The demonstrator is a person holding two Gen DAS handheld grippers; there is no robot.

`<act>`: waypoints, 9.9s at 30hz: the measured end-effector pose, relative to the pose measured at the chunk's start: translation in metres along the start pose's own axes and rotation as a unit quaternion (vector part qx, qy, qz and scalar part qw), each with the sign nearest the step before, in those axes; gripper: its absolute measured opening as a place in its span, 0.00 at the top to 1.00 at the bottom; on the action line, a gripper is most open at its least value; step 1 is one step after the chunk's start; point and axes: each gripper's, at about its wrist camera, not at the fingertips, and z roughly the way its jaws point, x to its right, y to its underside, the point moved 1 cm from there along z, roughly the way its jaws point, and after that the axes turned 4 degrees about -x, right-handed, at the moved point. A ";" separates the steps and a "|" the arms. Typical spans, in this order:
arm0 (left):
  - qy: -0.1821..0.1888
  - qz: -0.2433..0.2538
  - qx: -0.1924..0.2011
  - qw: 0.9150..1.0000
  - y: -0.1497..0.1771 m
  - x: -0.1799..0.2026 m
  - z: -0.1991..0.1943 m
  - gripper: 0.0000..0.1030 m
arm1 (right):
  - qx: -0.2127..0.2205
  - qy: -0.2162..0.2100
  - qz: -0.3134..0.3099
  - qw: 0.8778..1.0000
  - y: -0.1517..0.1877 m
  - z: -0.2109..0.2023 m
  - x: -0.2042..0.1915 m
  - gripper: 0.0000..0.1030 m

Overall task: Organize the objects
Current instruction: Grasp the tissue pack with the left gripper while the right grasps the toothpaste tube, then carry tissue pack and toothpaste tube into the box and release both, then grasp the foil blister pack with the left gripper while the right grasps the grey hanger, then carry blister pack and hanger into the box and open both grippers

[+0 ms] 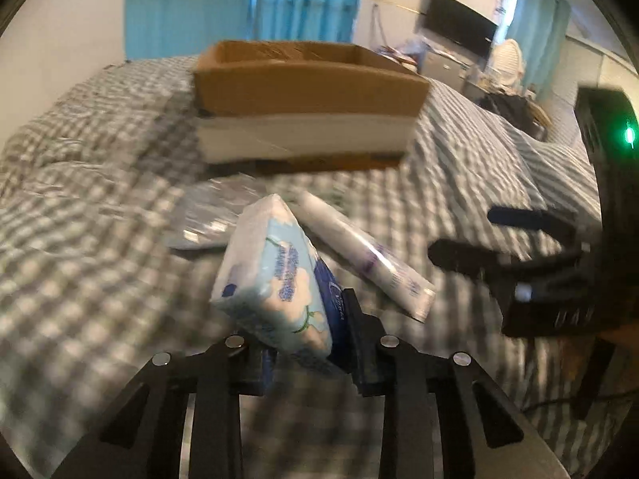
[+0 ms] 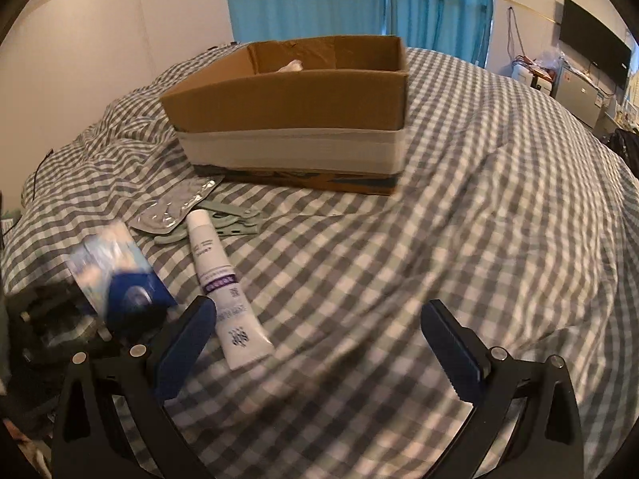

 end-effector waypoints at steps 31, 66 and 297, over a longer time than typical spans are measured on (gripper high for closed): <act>0.003 0.001 0.046 0.999 -0.025 0.016 -0.062 0.75 | 0.050 -0.056 0.006 0.997 0.001 -0.074 -0.045 0.74; -0.004 0.010 0.050 0.999 -0.235 -0.032 0.081 0.75 | 0.089 -0.052 0.032 0.994 -0.199 0.029 0.041 0.74; -0.089 0.006 0.095 0.991 -0.232 -0.009 0.010 0.08 | 0.162 0.085 -0.013 0.983 -0.234 -0.049 0.015 0.20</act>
